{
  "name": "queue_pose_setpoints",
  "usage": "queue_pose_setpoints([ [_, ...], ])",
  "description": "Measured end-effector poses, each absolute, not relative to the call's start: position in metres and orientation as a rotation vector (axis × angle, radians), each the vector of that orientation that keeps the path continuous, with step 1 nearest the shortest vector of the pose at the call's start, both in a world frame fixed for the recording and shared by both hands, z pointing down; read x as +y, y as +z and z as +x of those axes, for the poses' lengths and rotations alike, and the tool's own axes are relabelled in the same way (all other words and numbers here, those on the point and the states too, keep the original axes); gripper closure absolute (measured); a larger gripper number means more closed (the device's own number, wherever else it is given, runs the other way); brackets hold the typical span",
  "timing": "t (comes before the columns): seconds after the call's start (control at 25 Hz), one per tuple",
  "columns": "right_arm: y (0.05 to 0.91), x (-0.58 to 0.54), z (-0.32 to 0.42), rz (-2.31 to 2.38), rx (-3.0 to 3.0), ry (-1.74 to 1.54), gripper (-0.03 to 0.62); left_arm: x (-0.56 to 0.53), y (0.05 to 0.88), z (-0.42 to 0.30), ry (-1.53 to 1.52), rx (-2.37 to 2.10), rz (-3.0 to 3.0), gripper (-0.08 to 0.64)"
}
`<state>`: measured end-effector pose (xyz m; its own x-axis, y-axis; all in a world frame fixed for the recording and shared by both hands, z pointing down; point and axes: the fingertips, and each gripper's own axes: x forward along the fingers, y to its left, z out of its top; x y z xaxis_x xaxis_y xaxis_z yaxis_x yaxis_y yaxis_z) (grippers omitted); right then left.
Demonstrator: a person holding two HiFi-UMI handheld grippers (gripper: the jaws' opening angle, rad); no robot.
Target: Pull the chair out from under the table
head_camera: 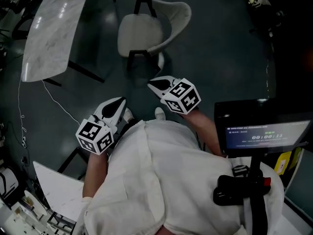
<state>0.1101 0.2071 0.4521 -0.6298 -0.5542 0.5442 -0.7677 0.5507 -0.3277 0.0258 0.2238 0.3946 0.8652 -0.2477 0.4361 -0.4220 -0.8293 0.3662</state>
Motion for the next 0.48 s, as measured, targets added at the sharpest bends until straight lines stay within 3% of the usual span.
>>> queue_pose_setpoints([
  [0.48,0.45,0.239,0.156,1.031,-2.448,0.757,0.586,0.263,0.402,0.082,0.554,-0.498,2.565,0.552],
])
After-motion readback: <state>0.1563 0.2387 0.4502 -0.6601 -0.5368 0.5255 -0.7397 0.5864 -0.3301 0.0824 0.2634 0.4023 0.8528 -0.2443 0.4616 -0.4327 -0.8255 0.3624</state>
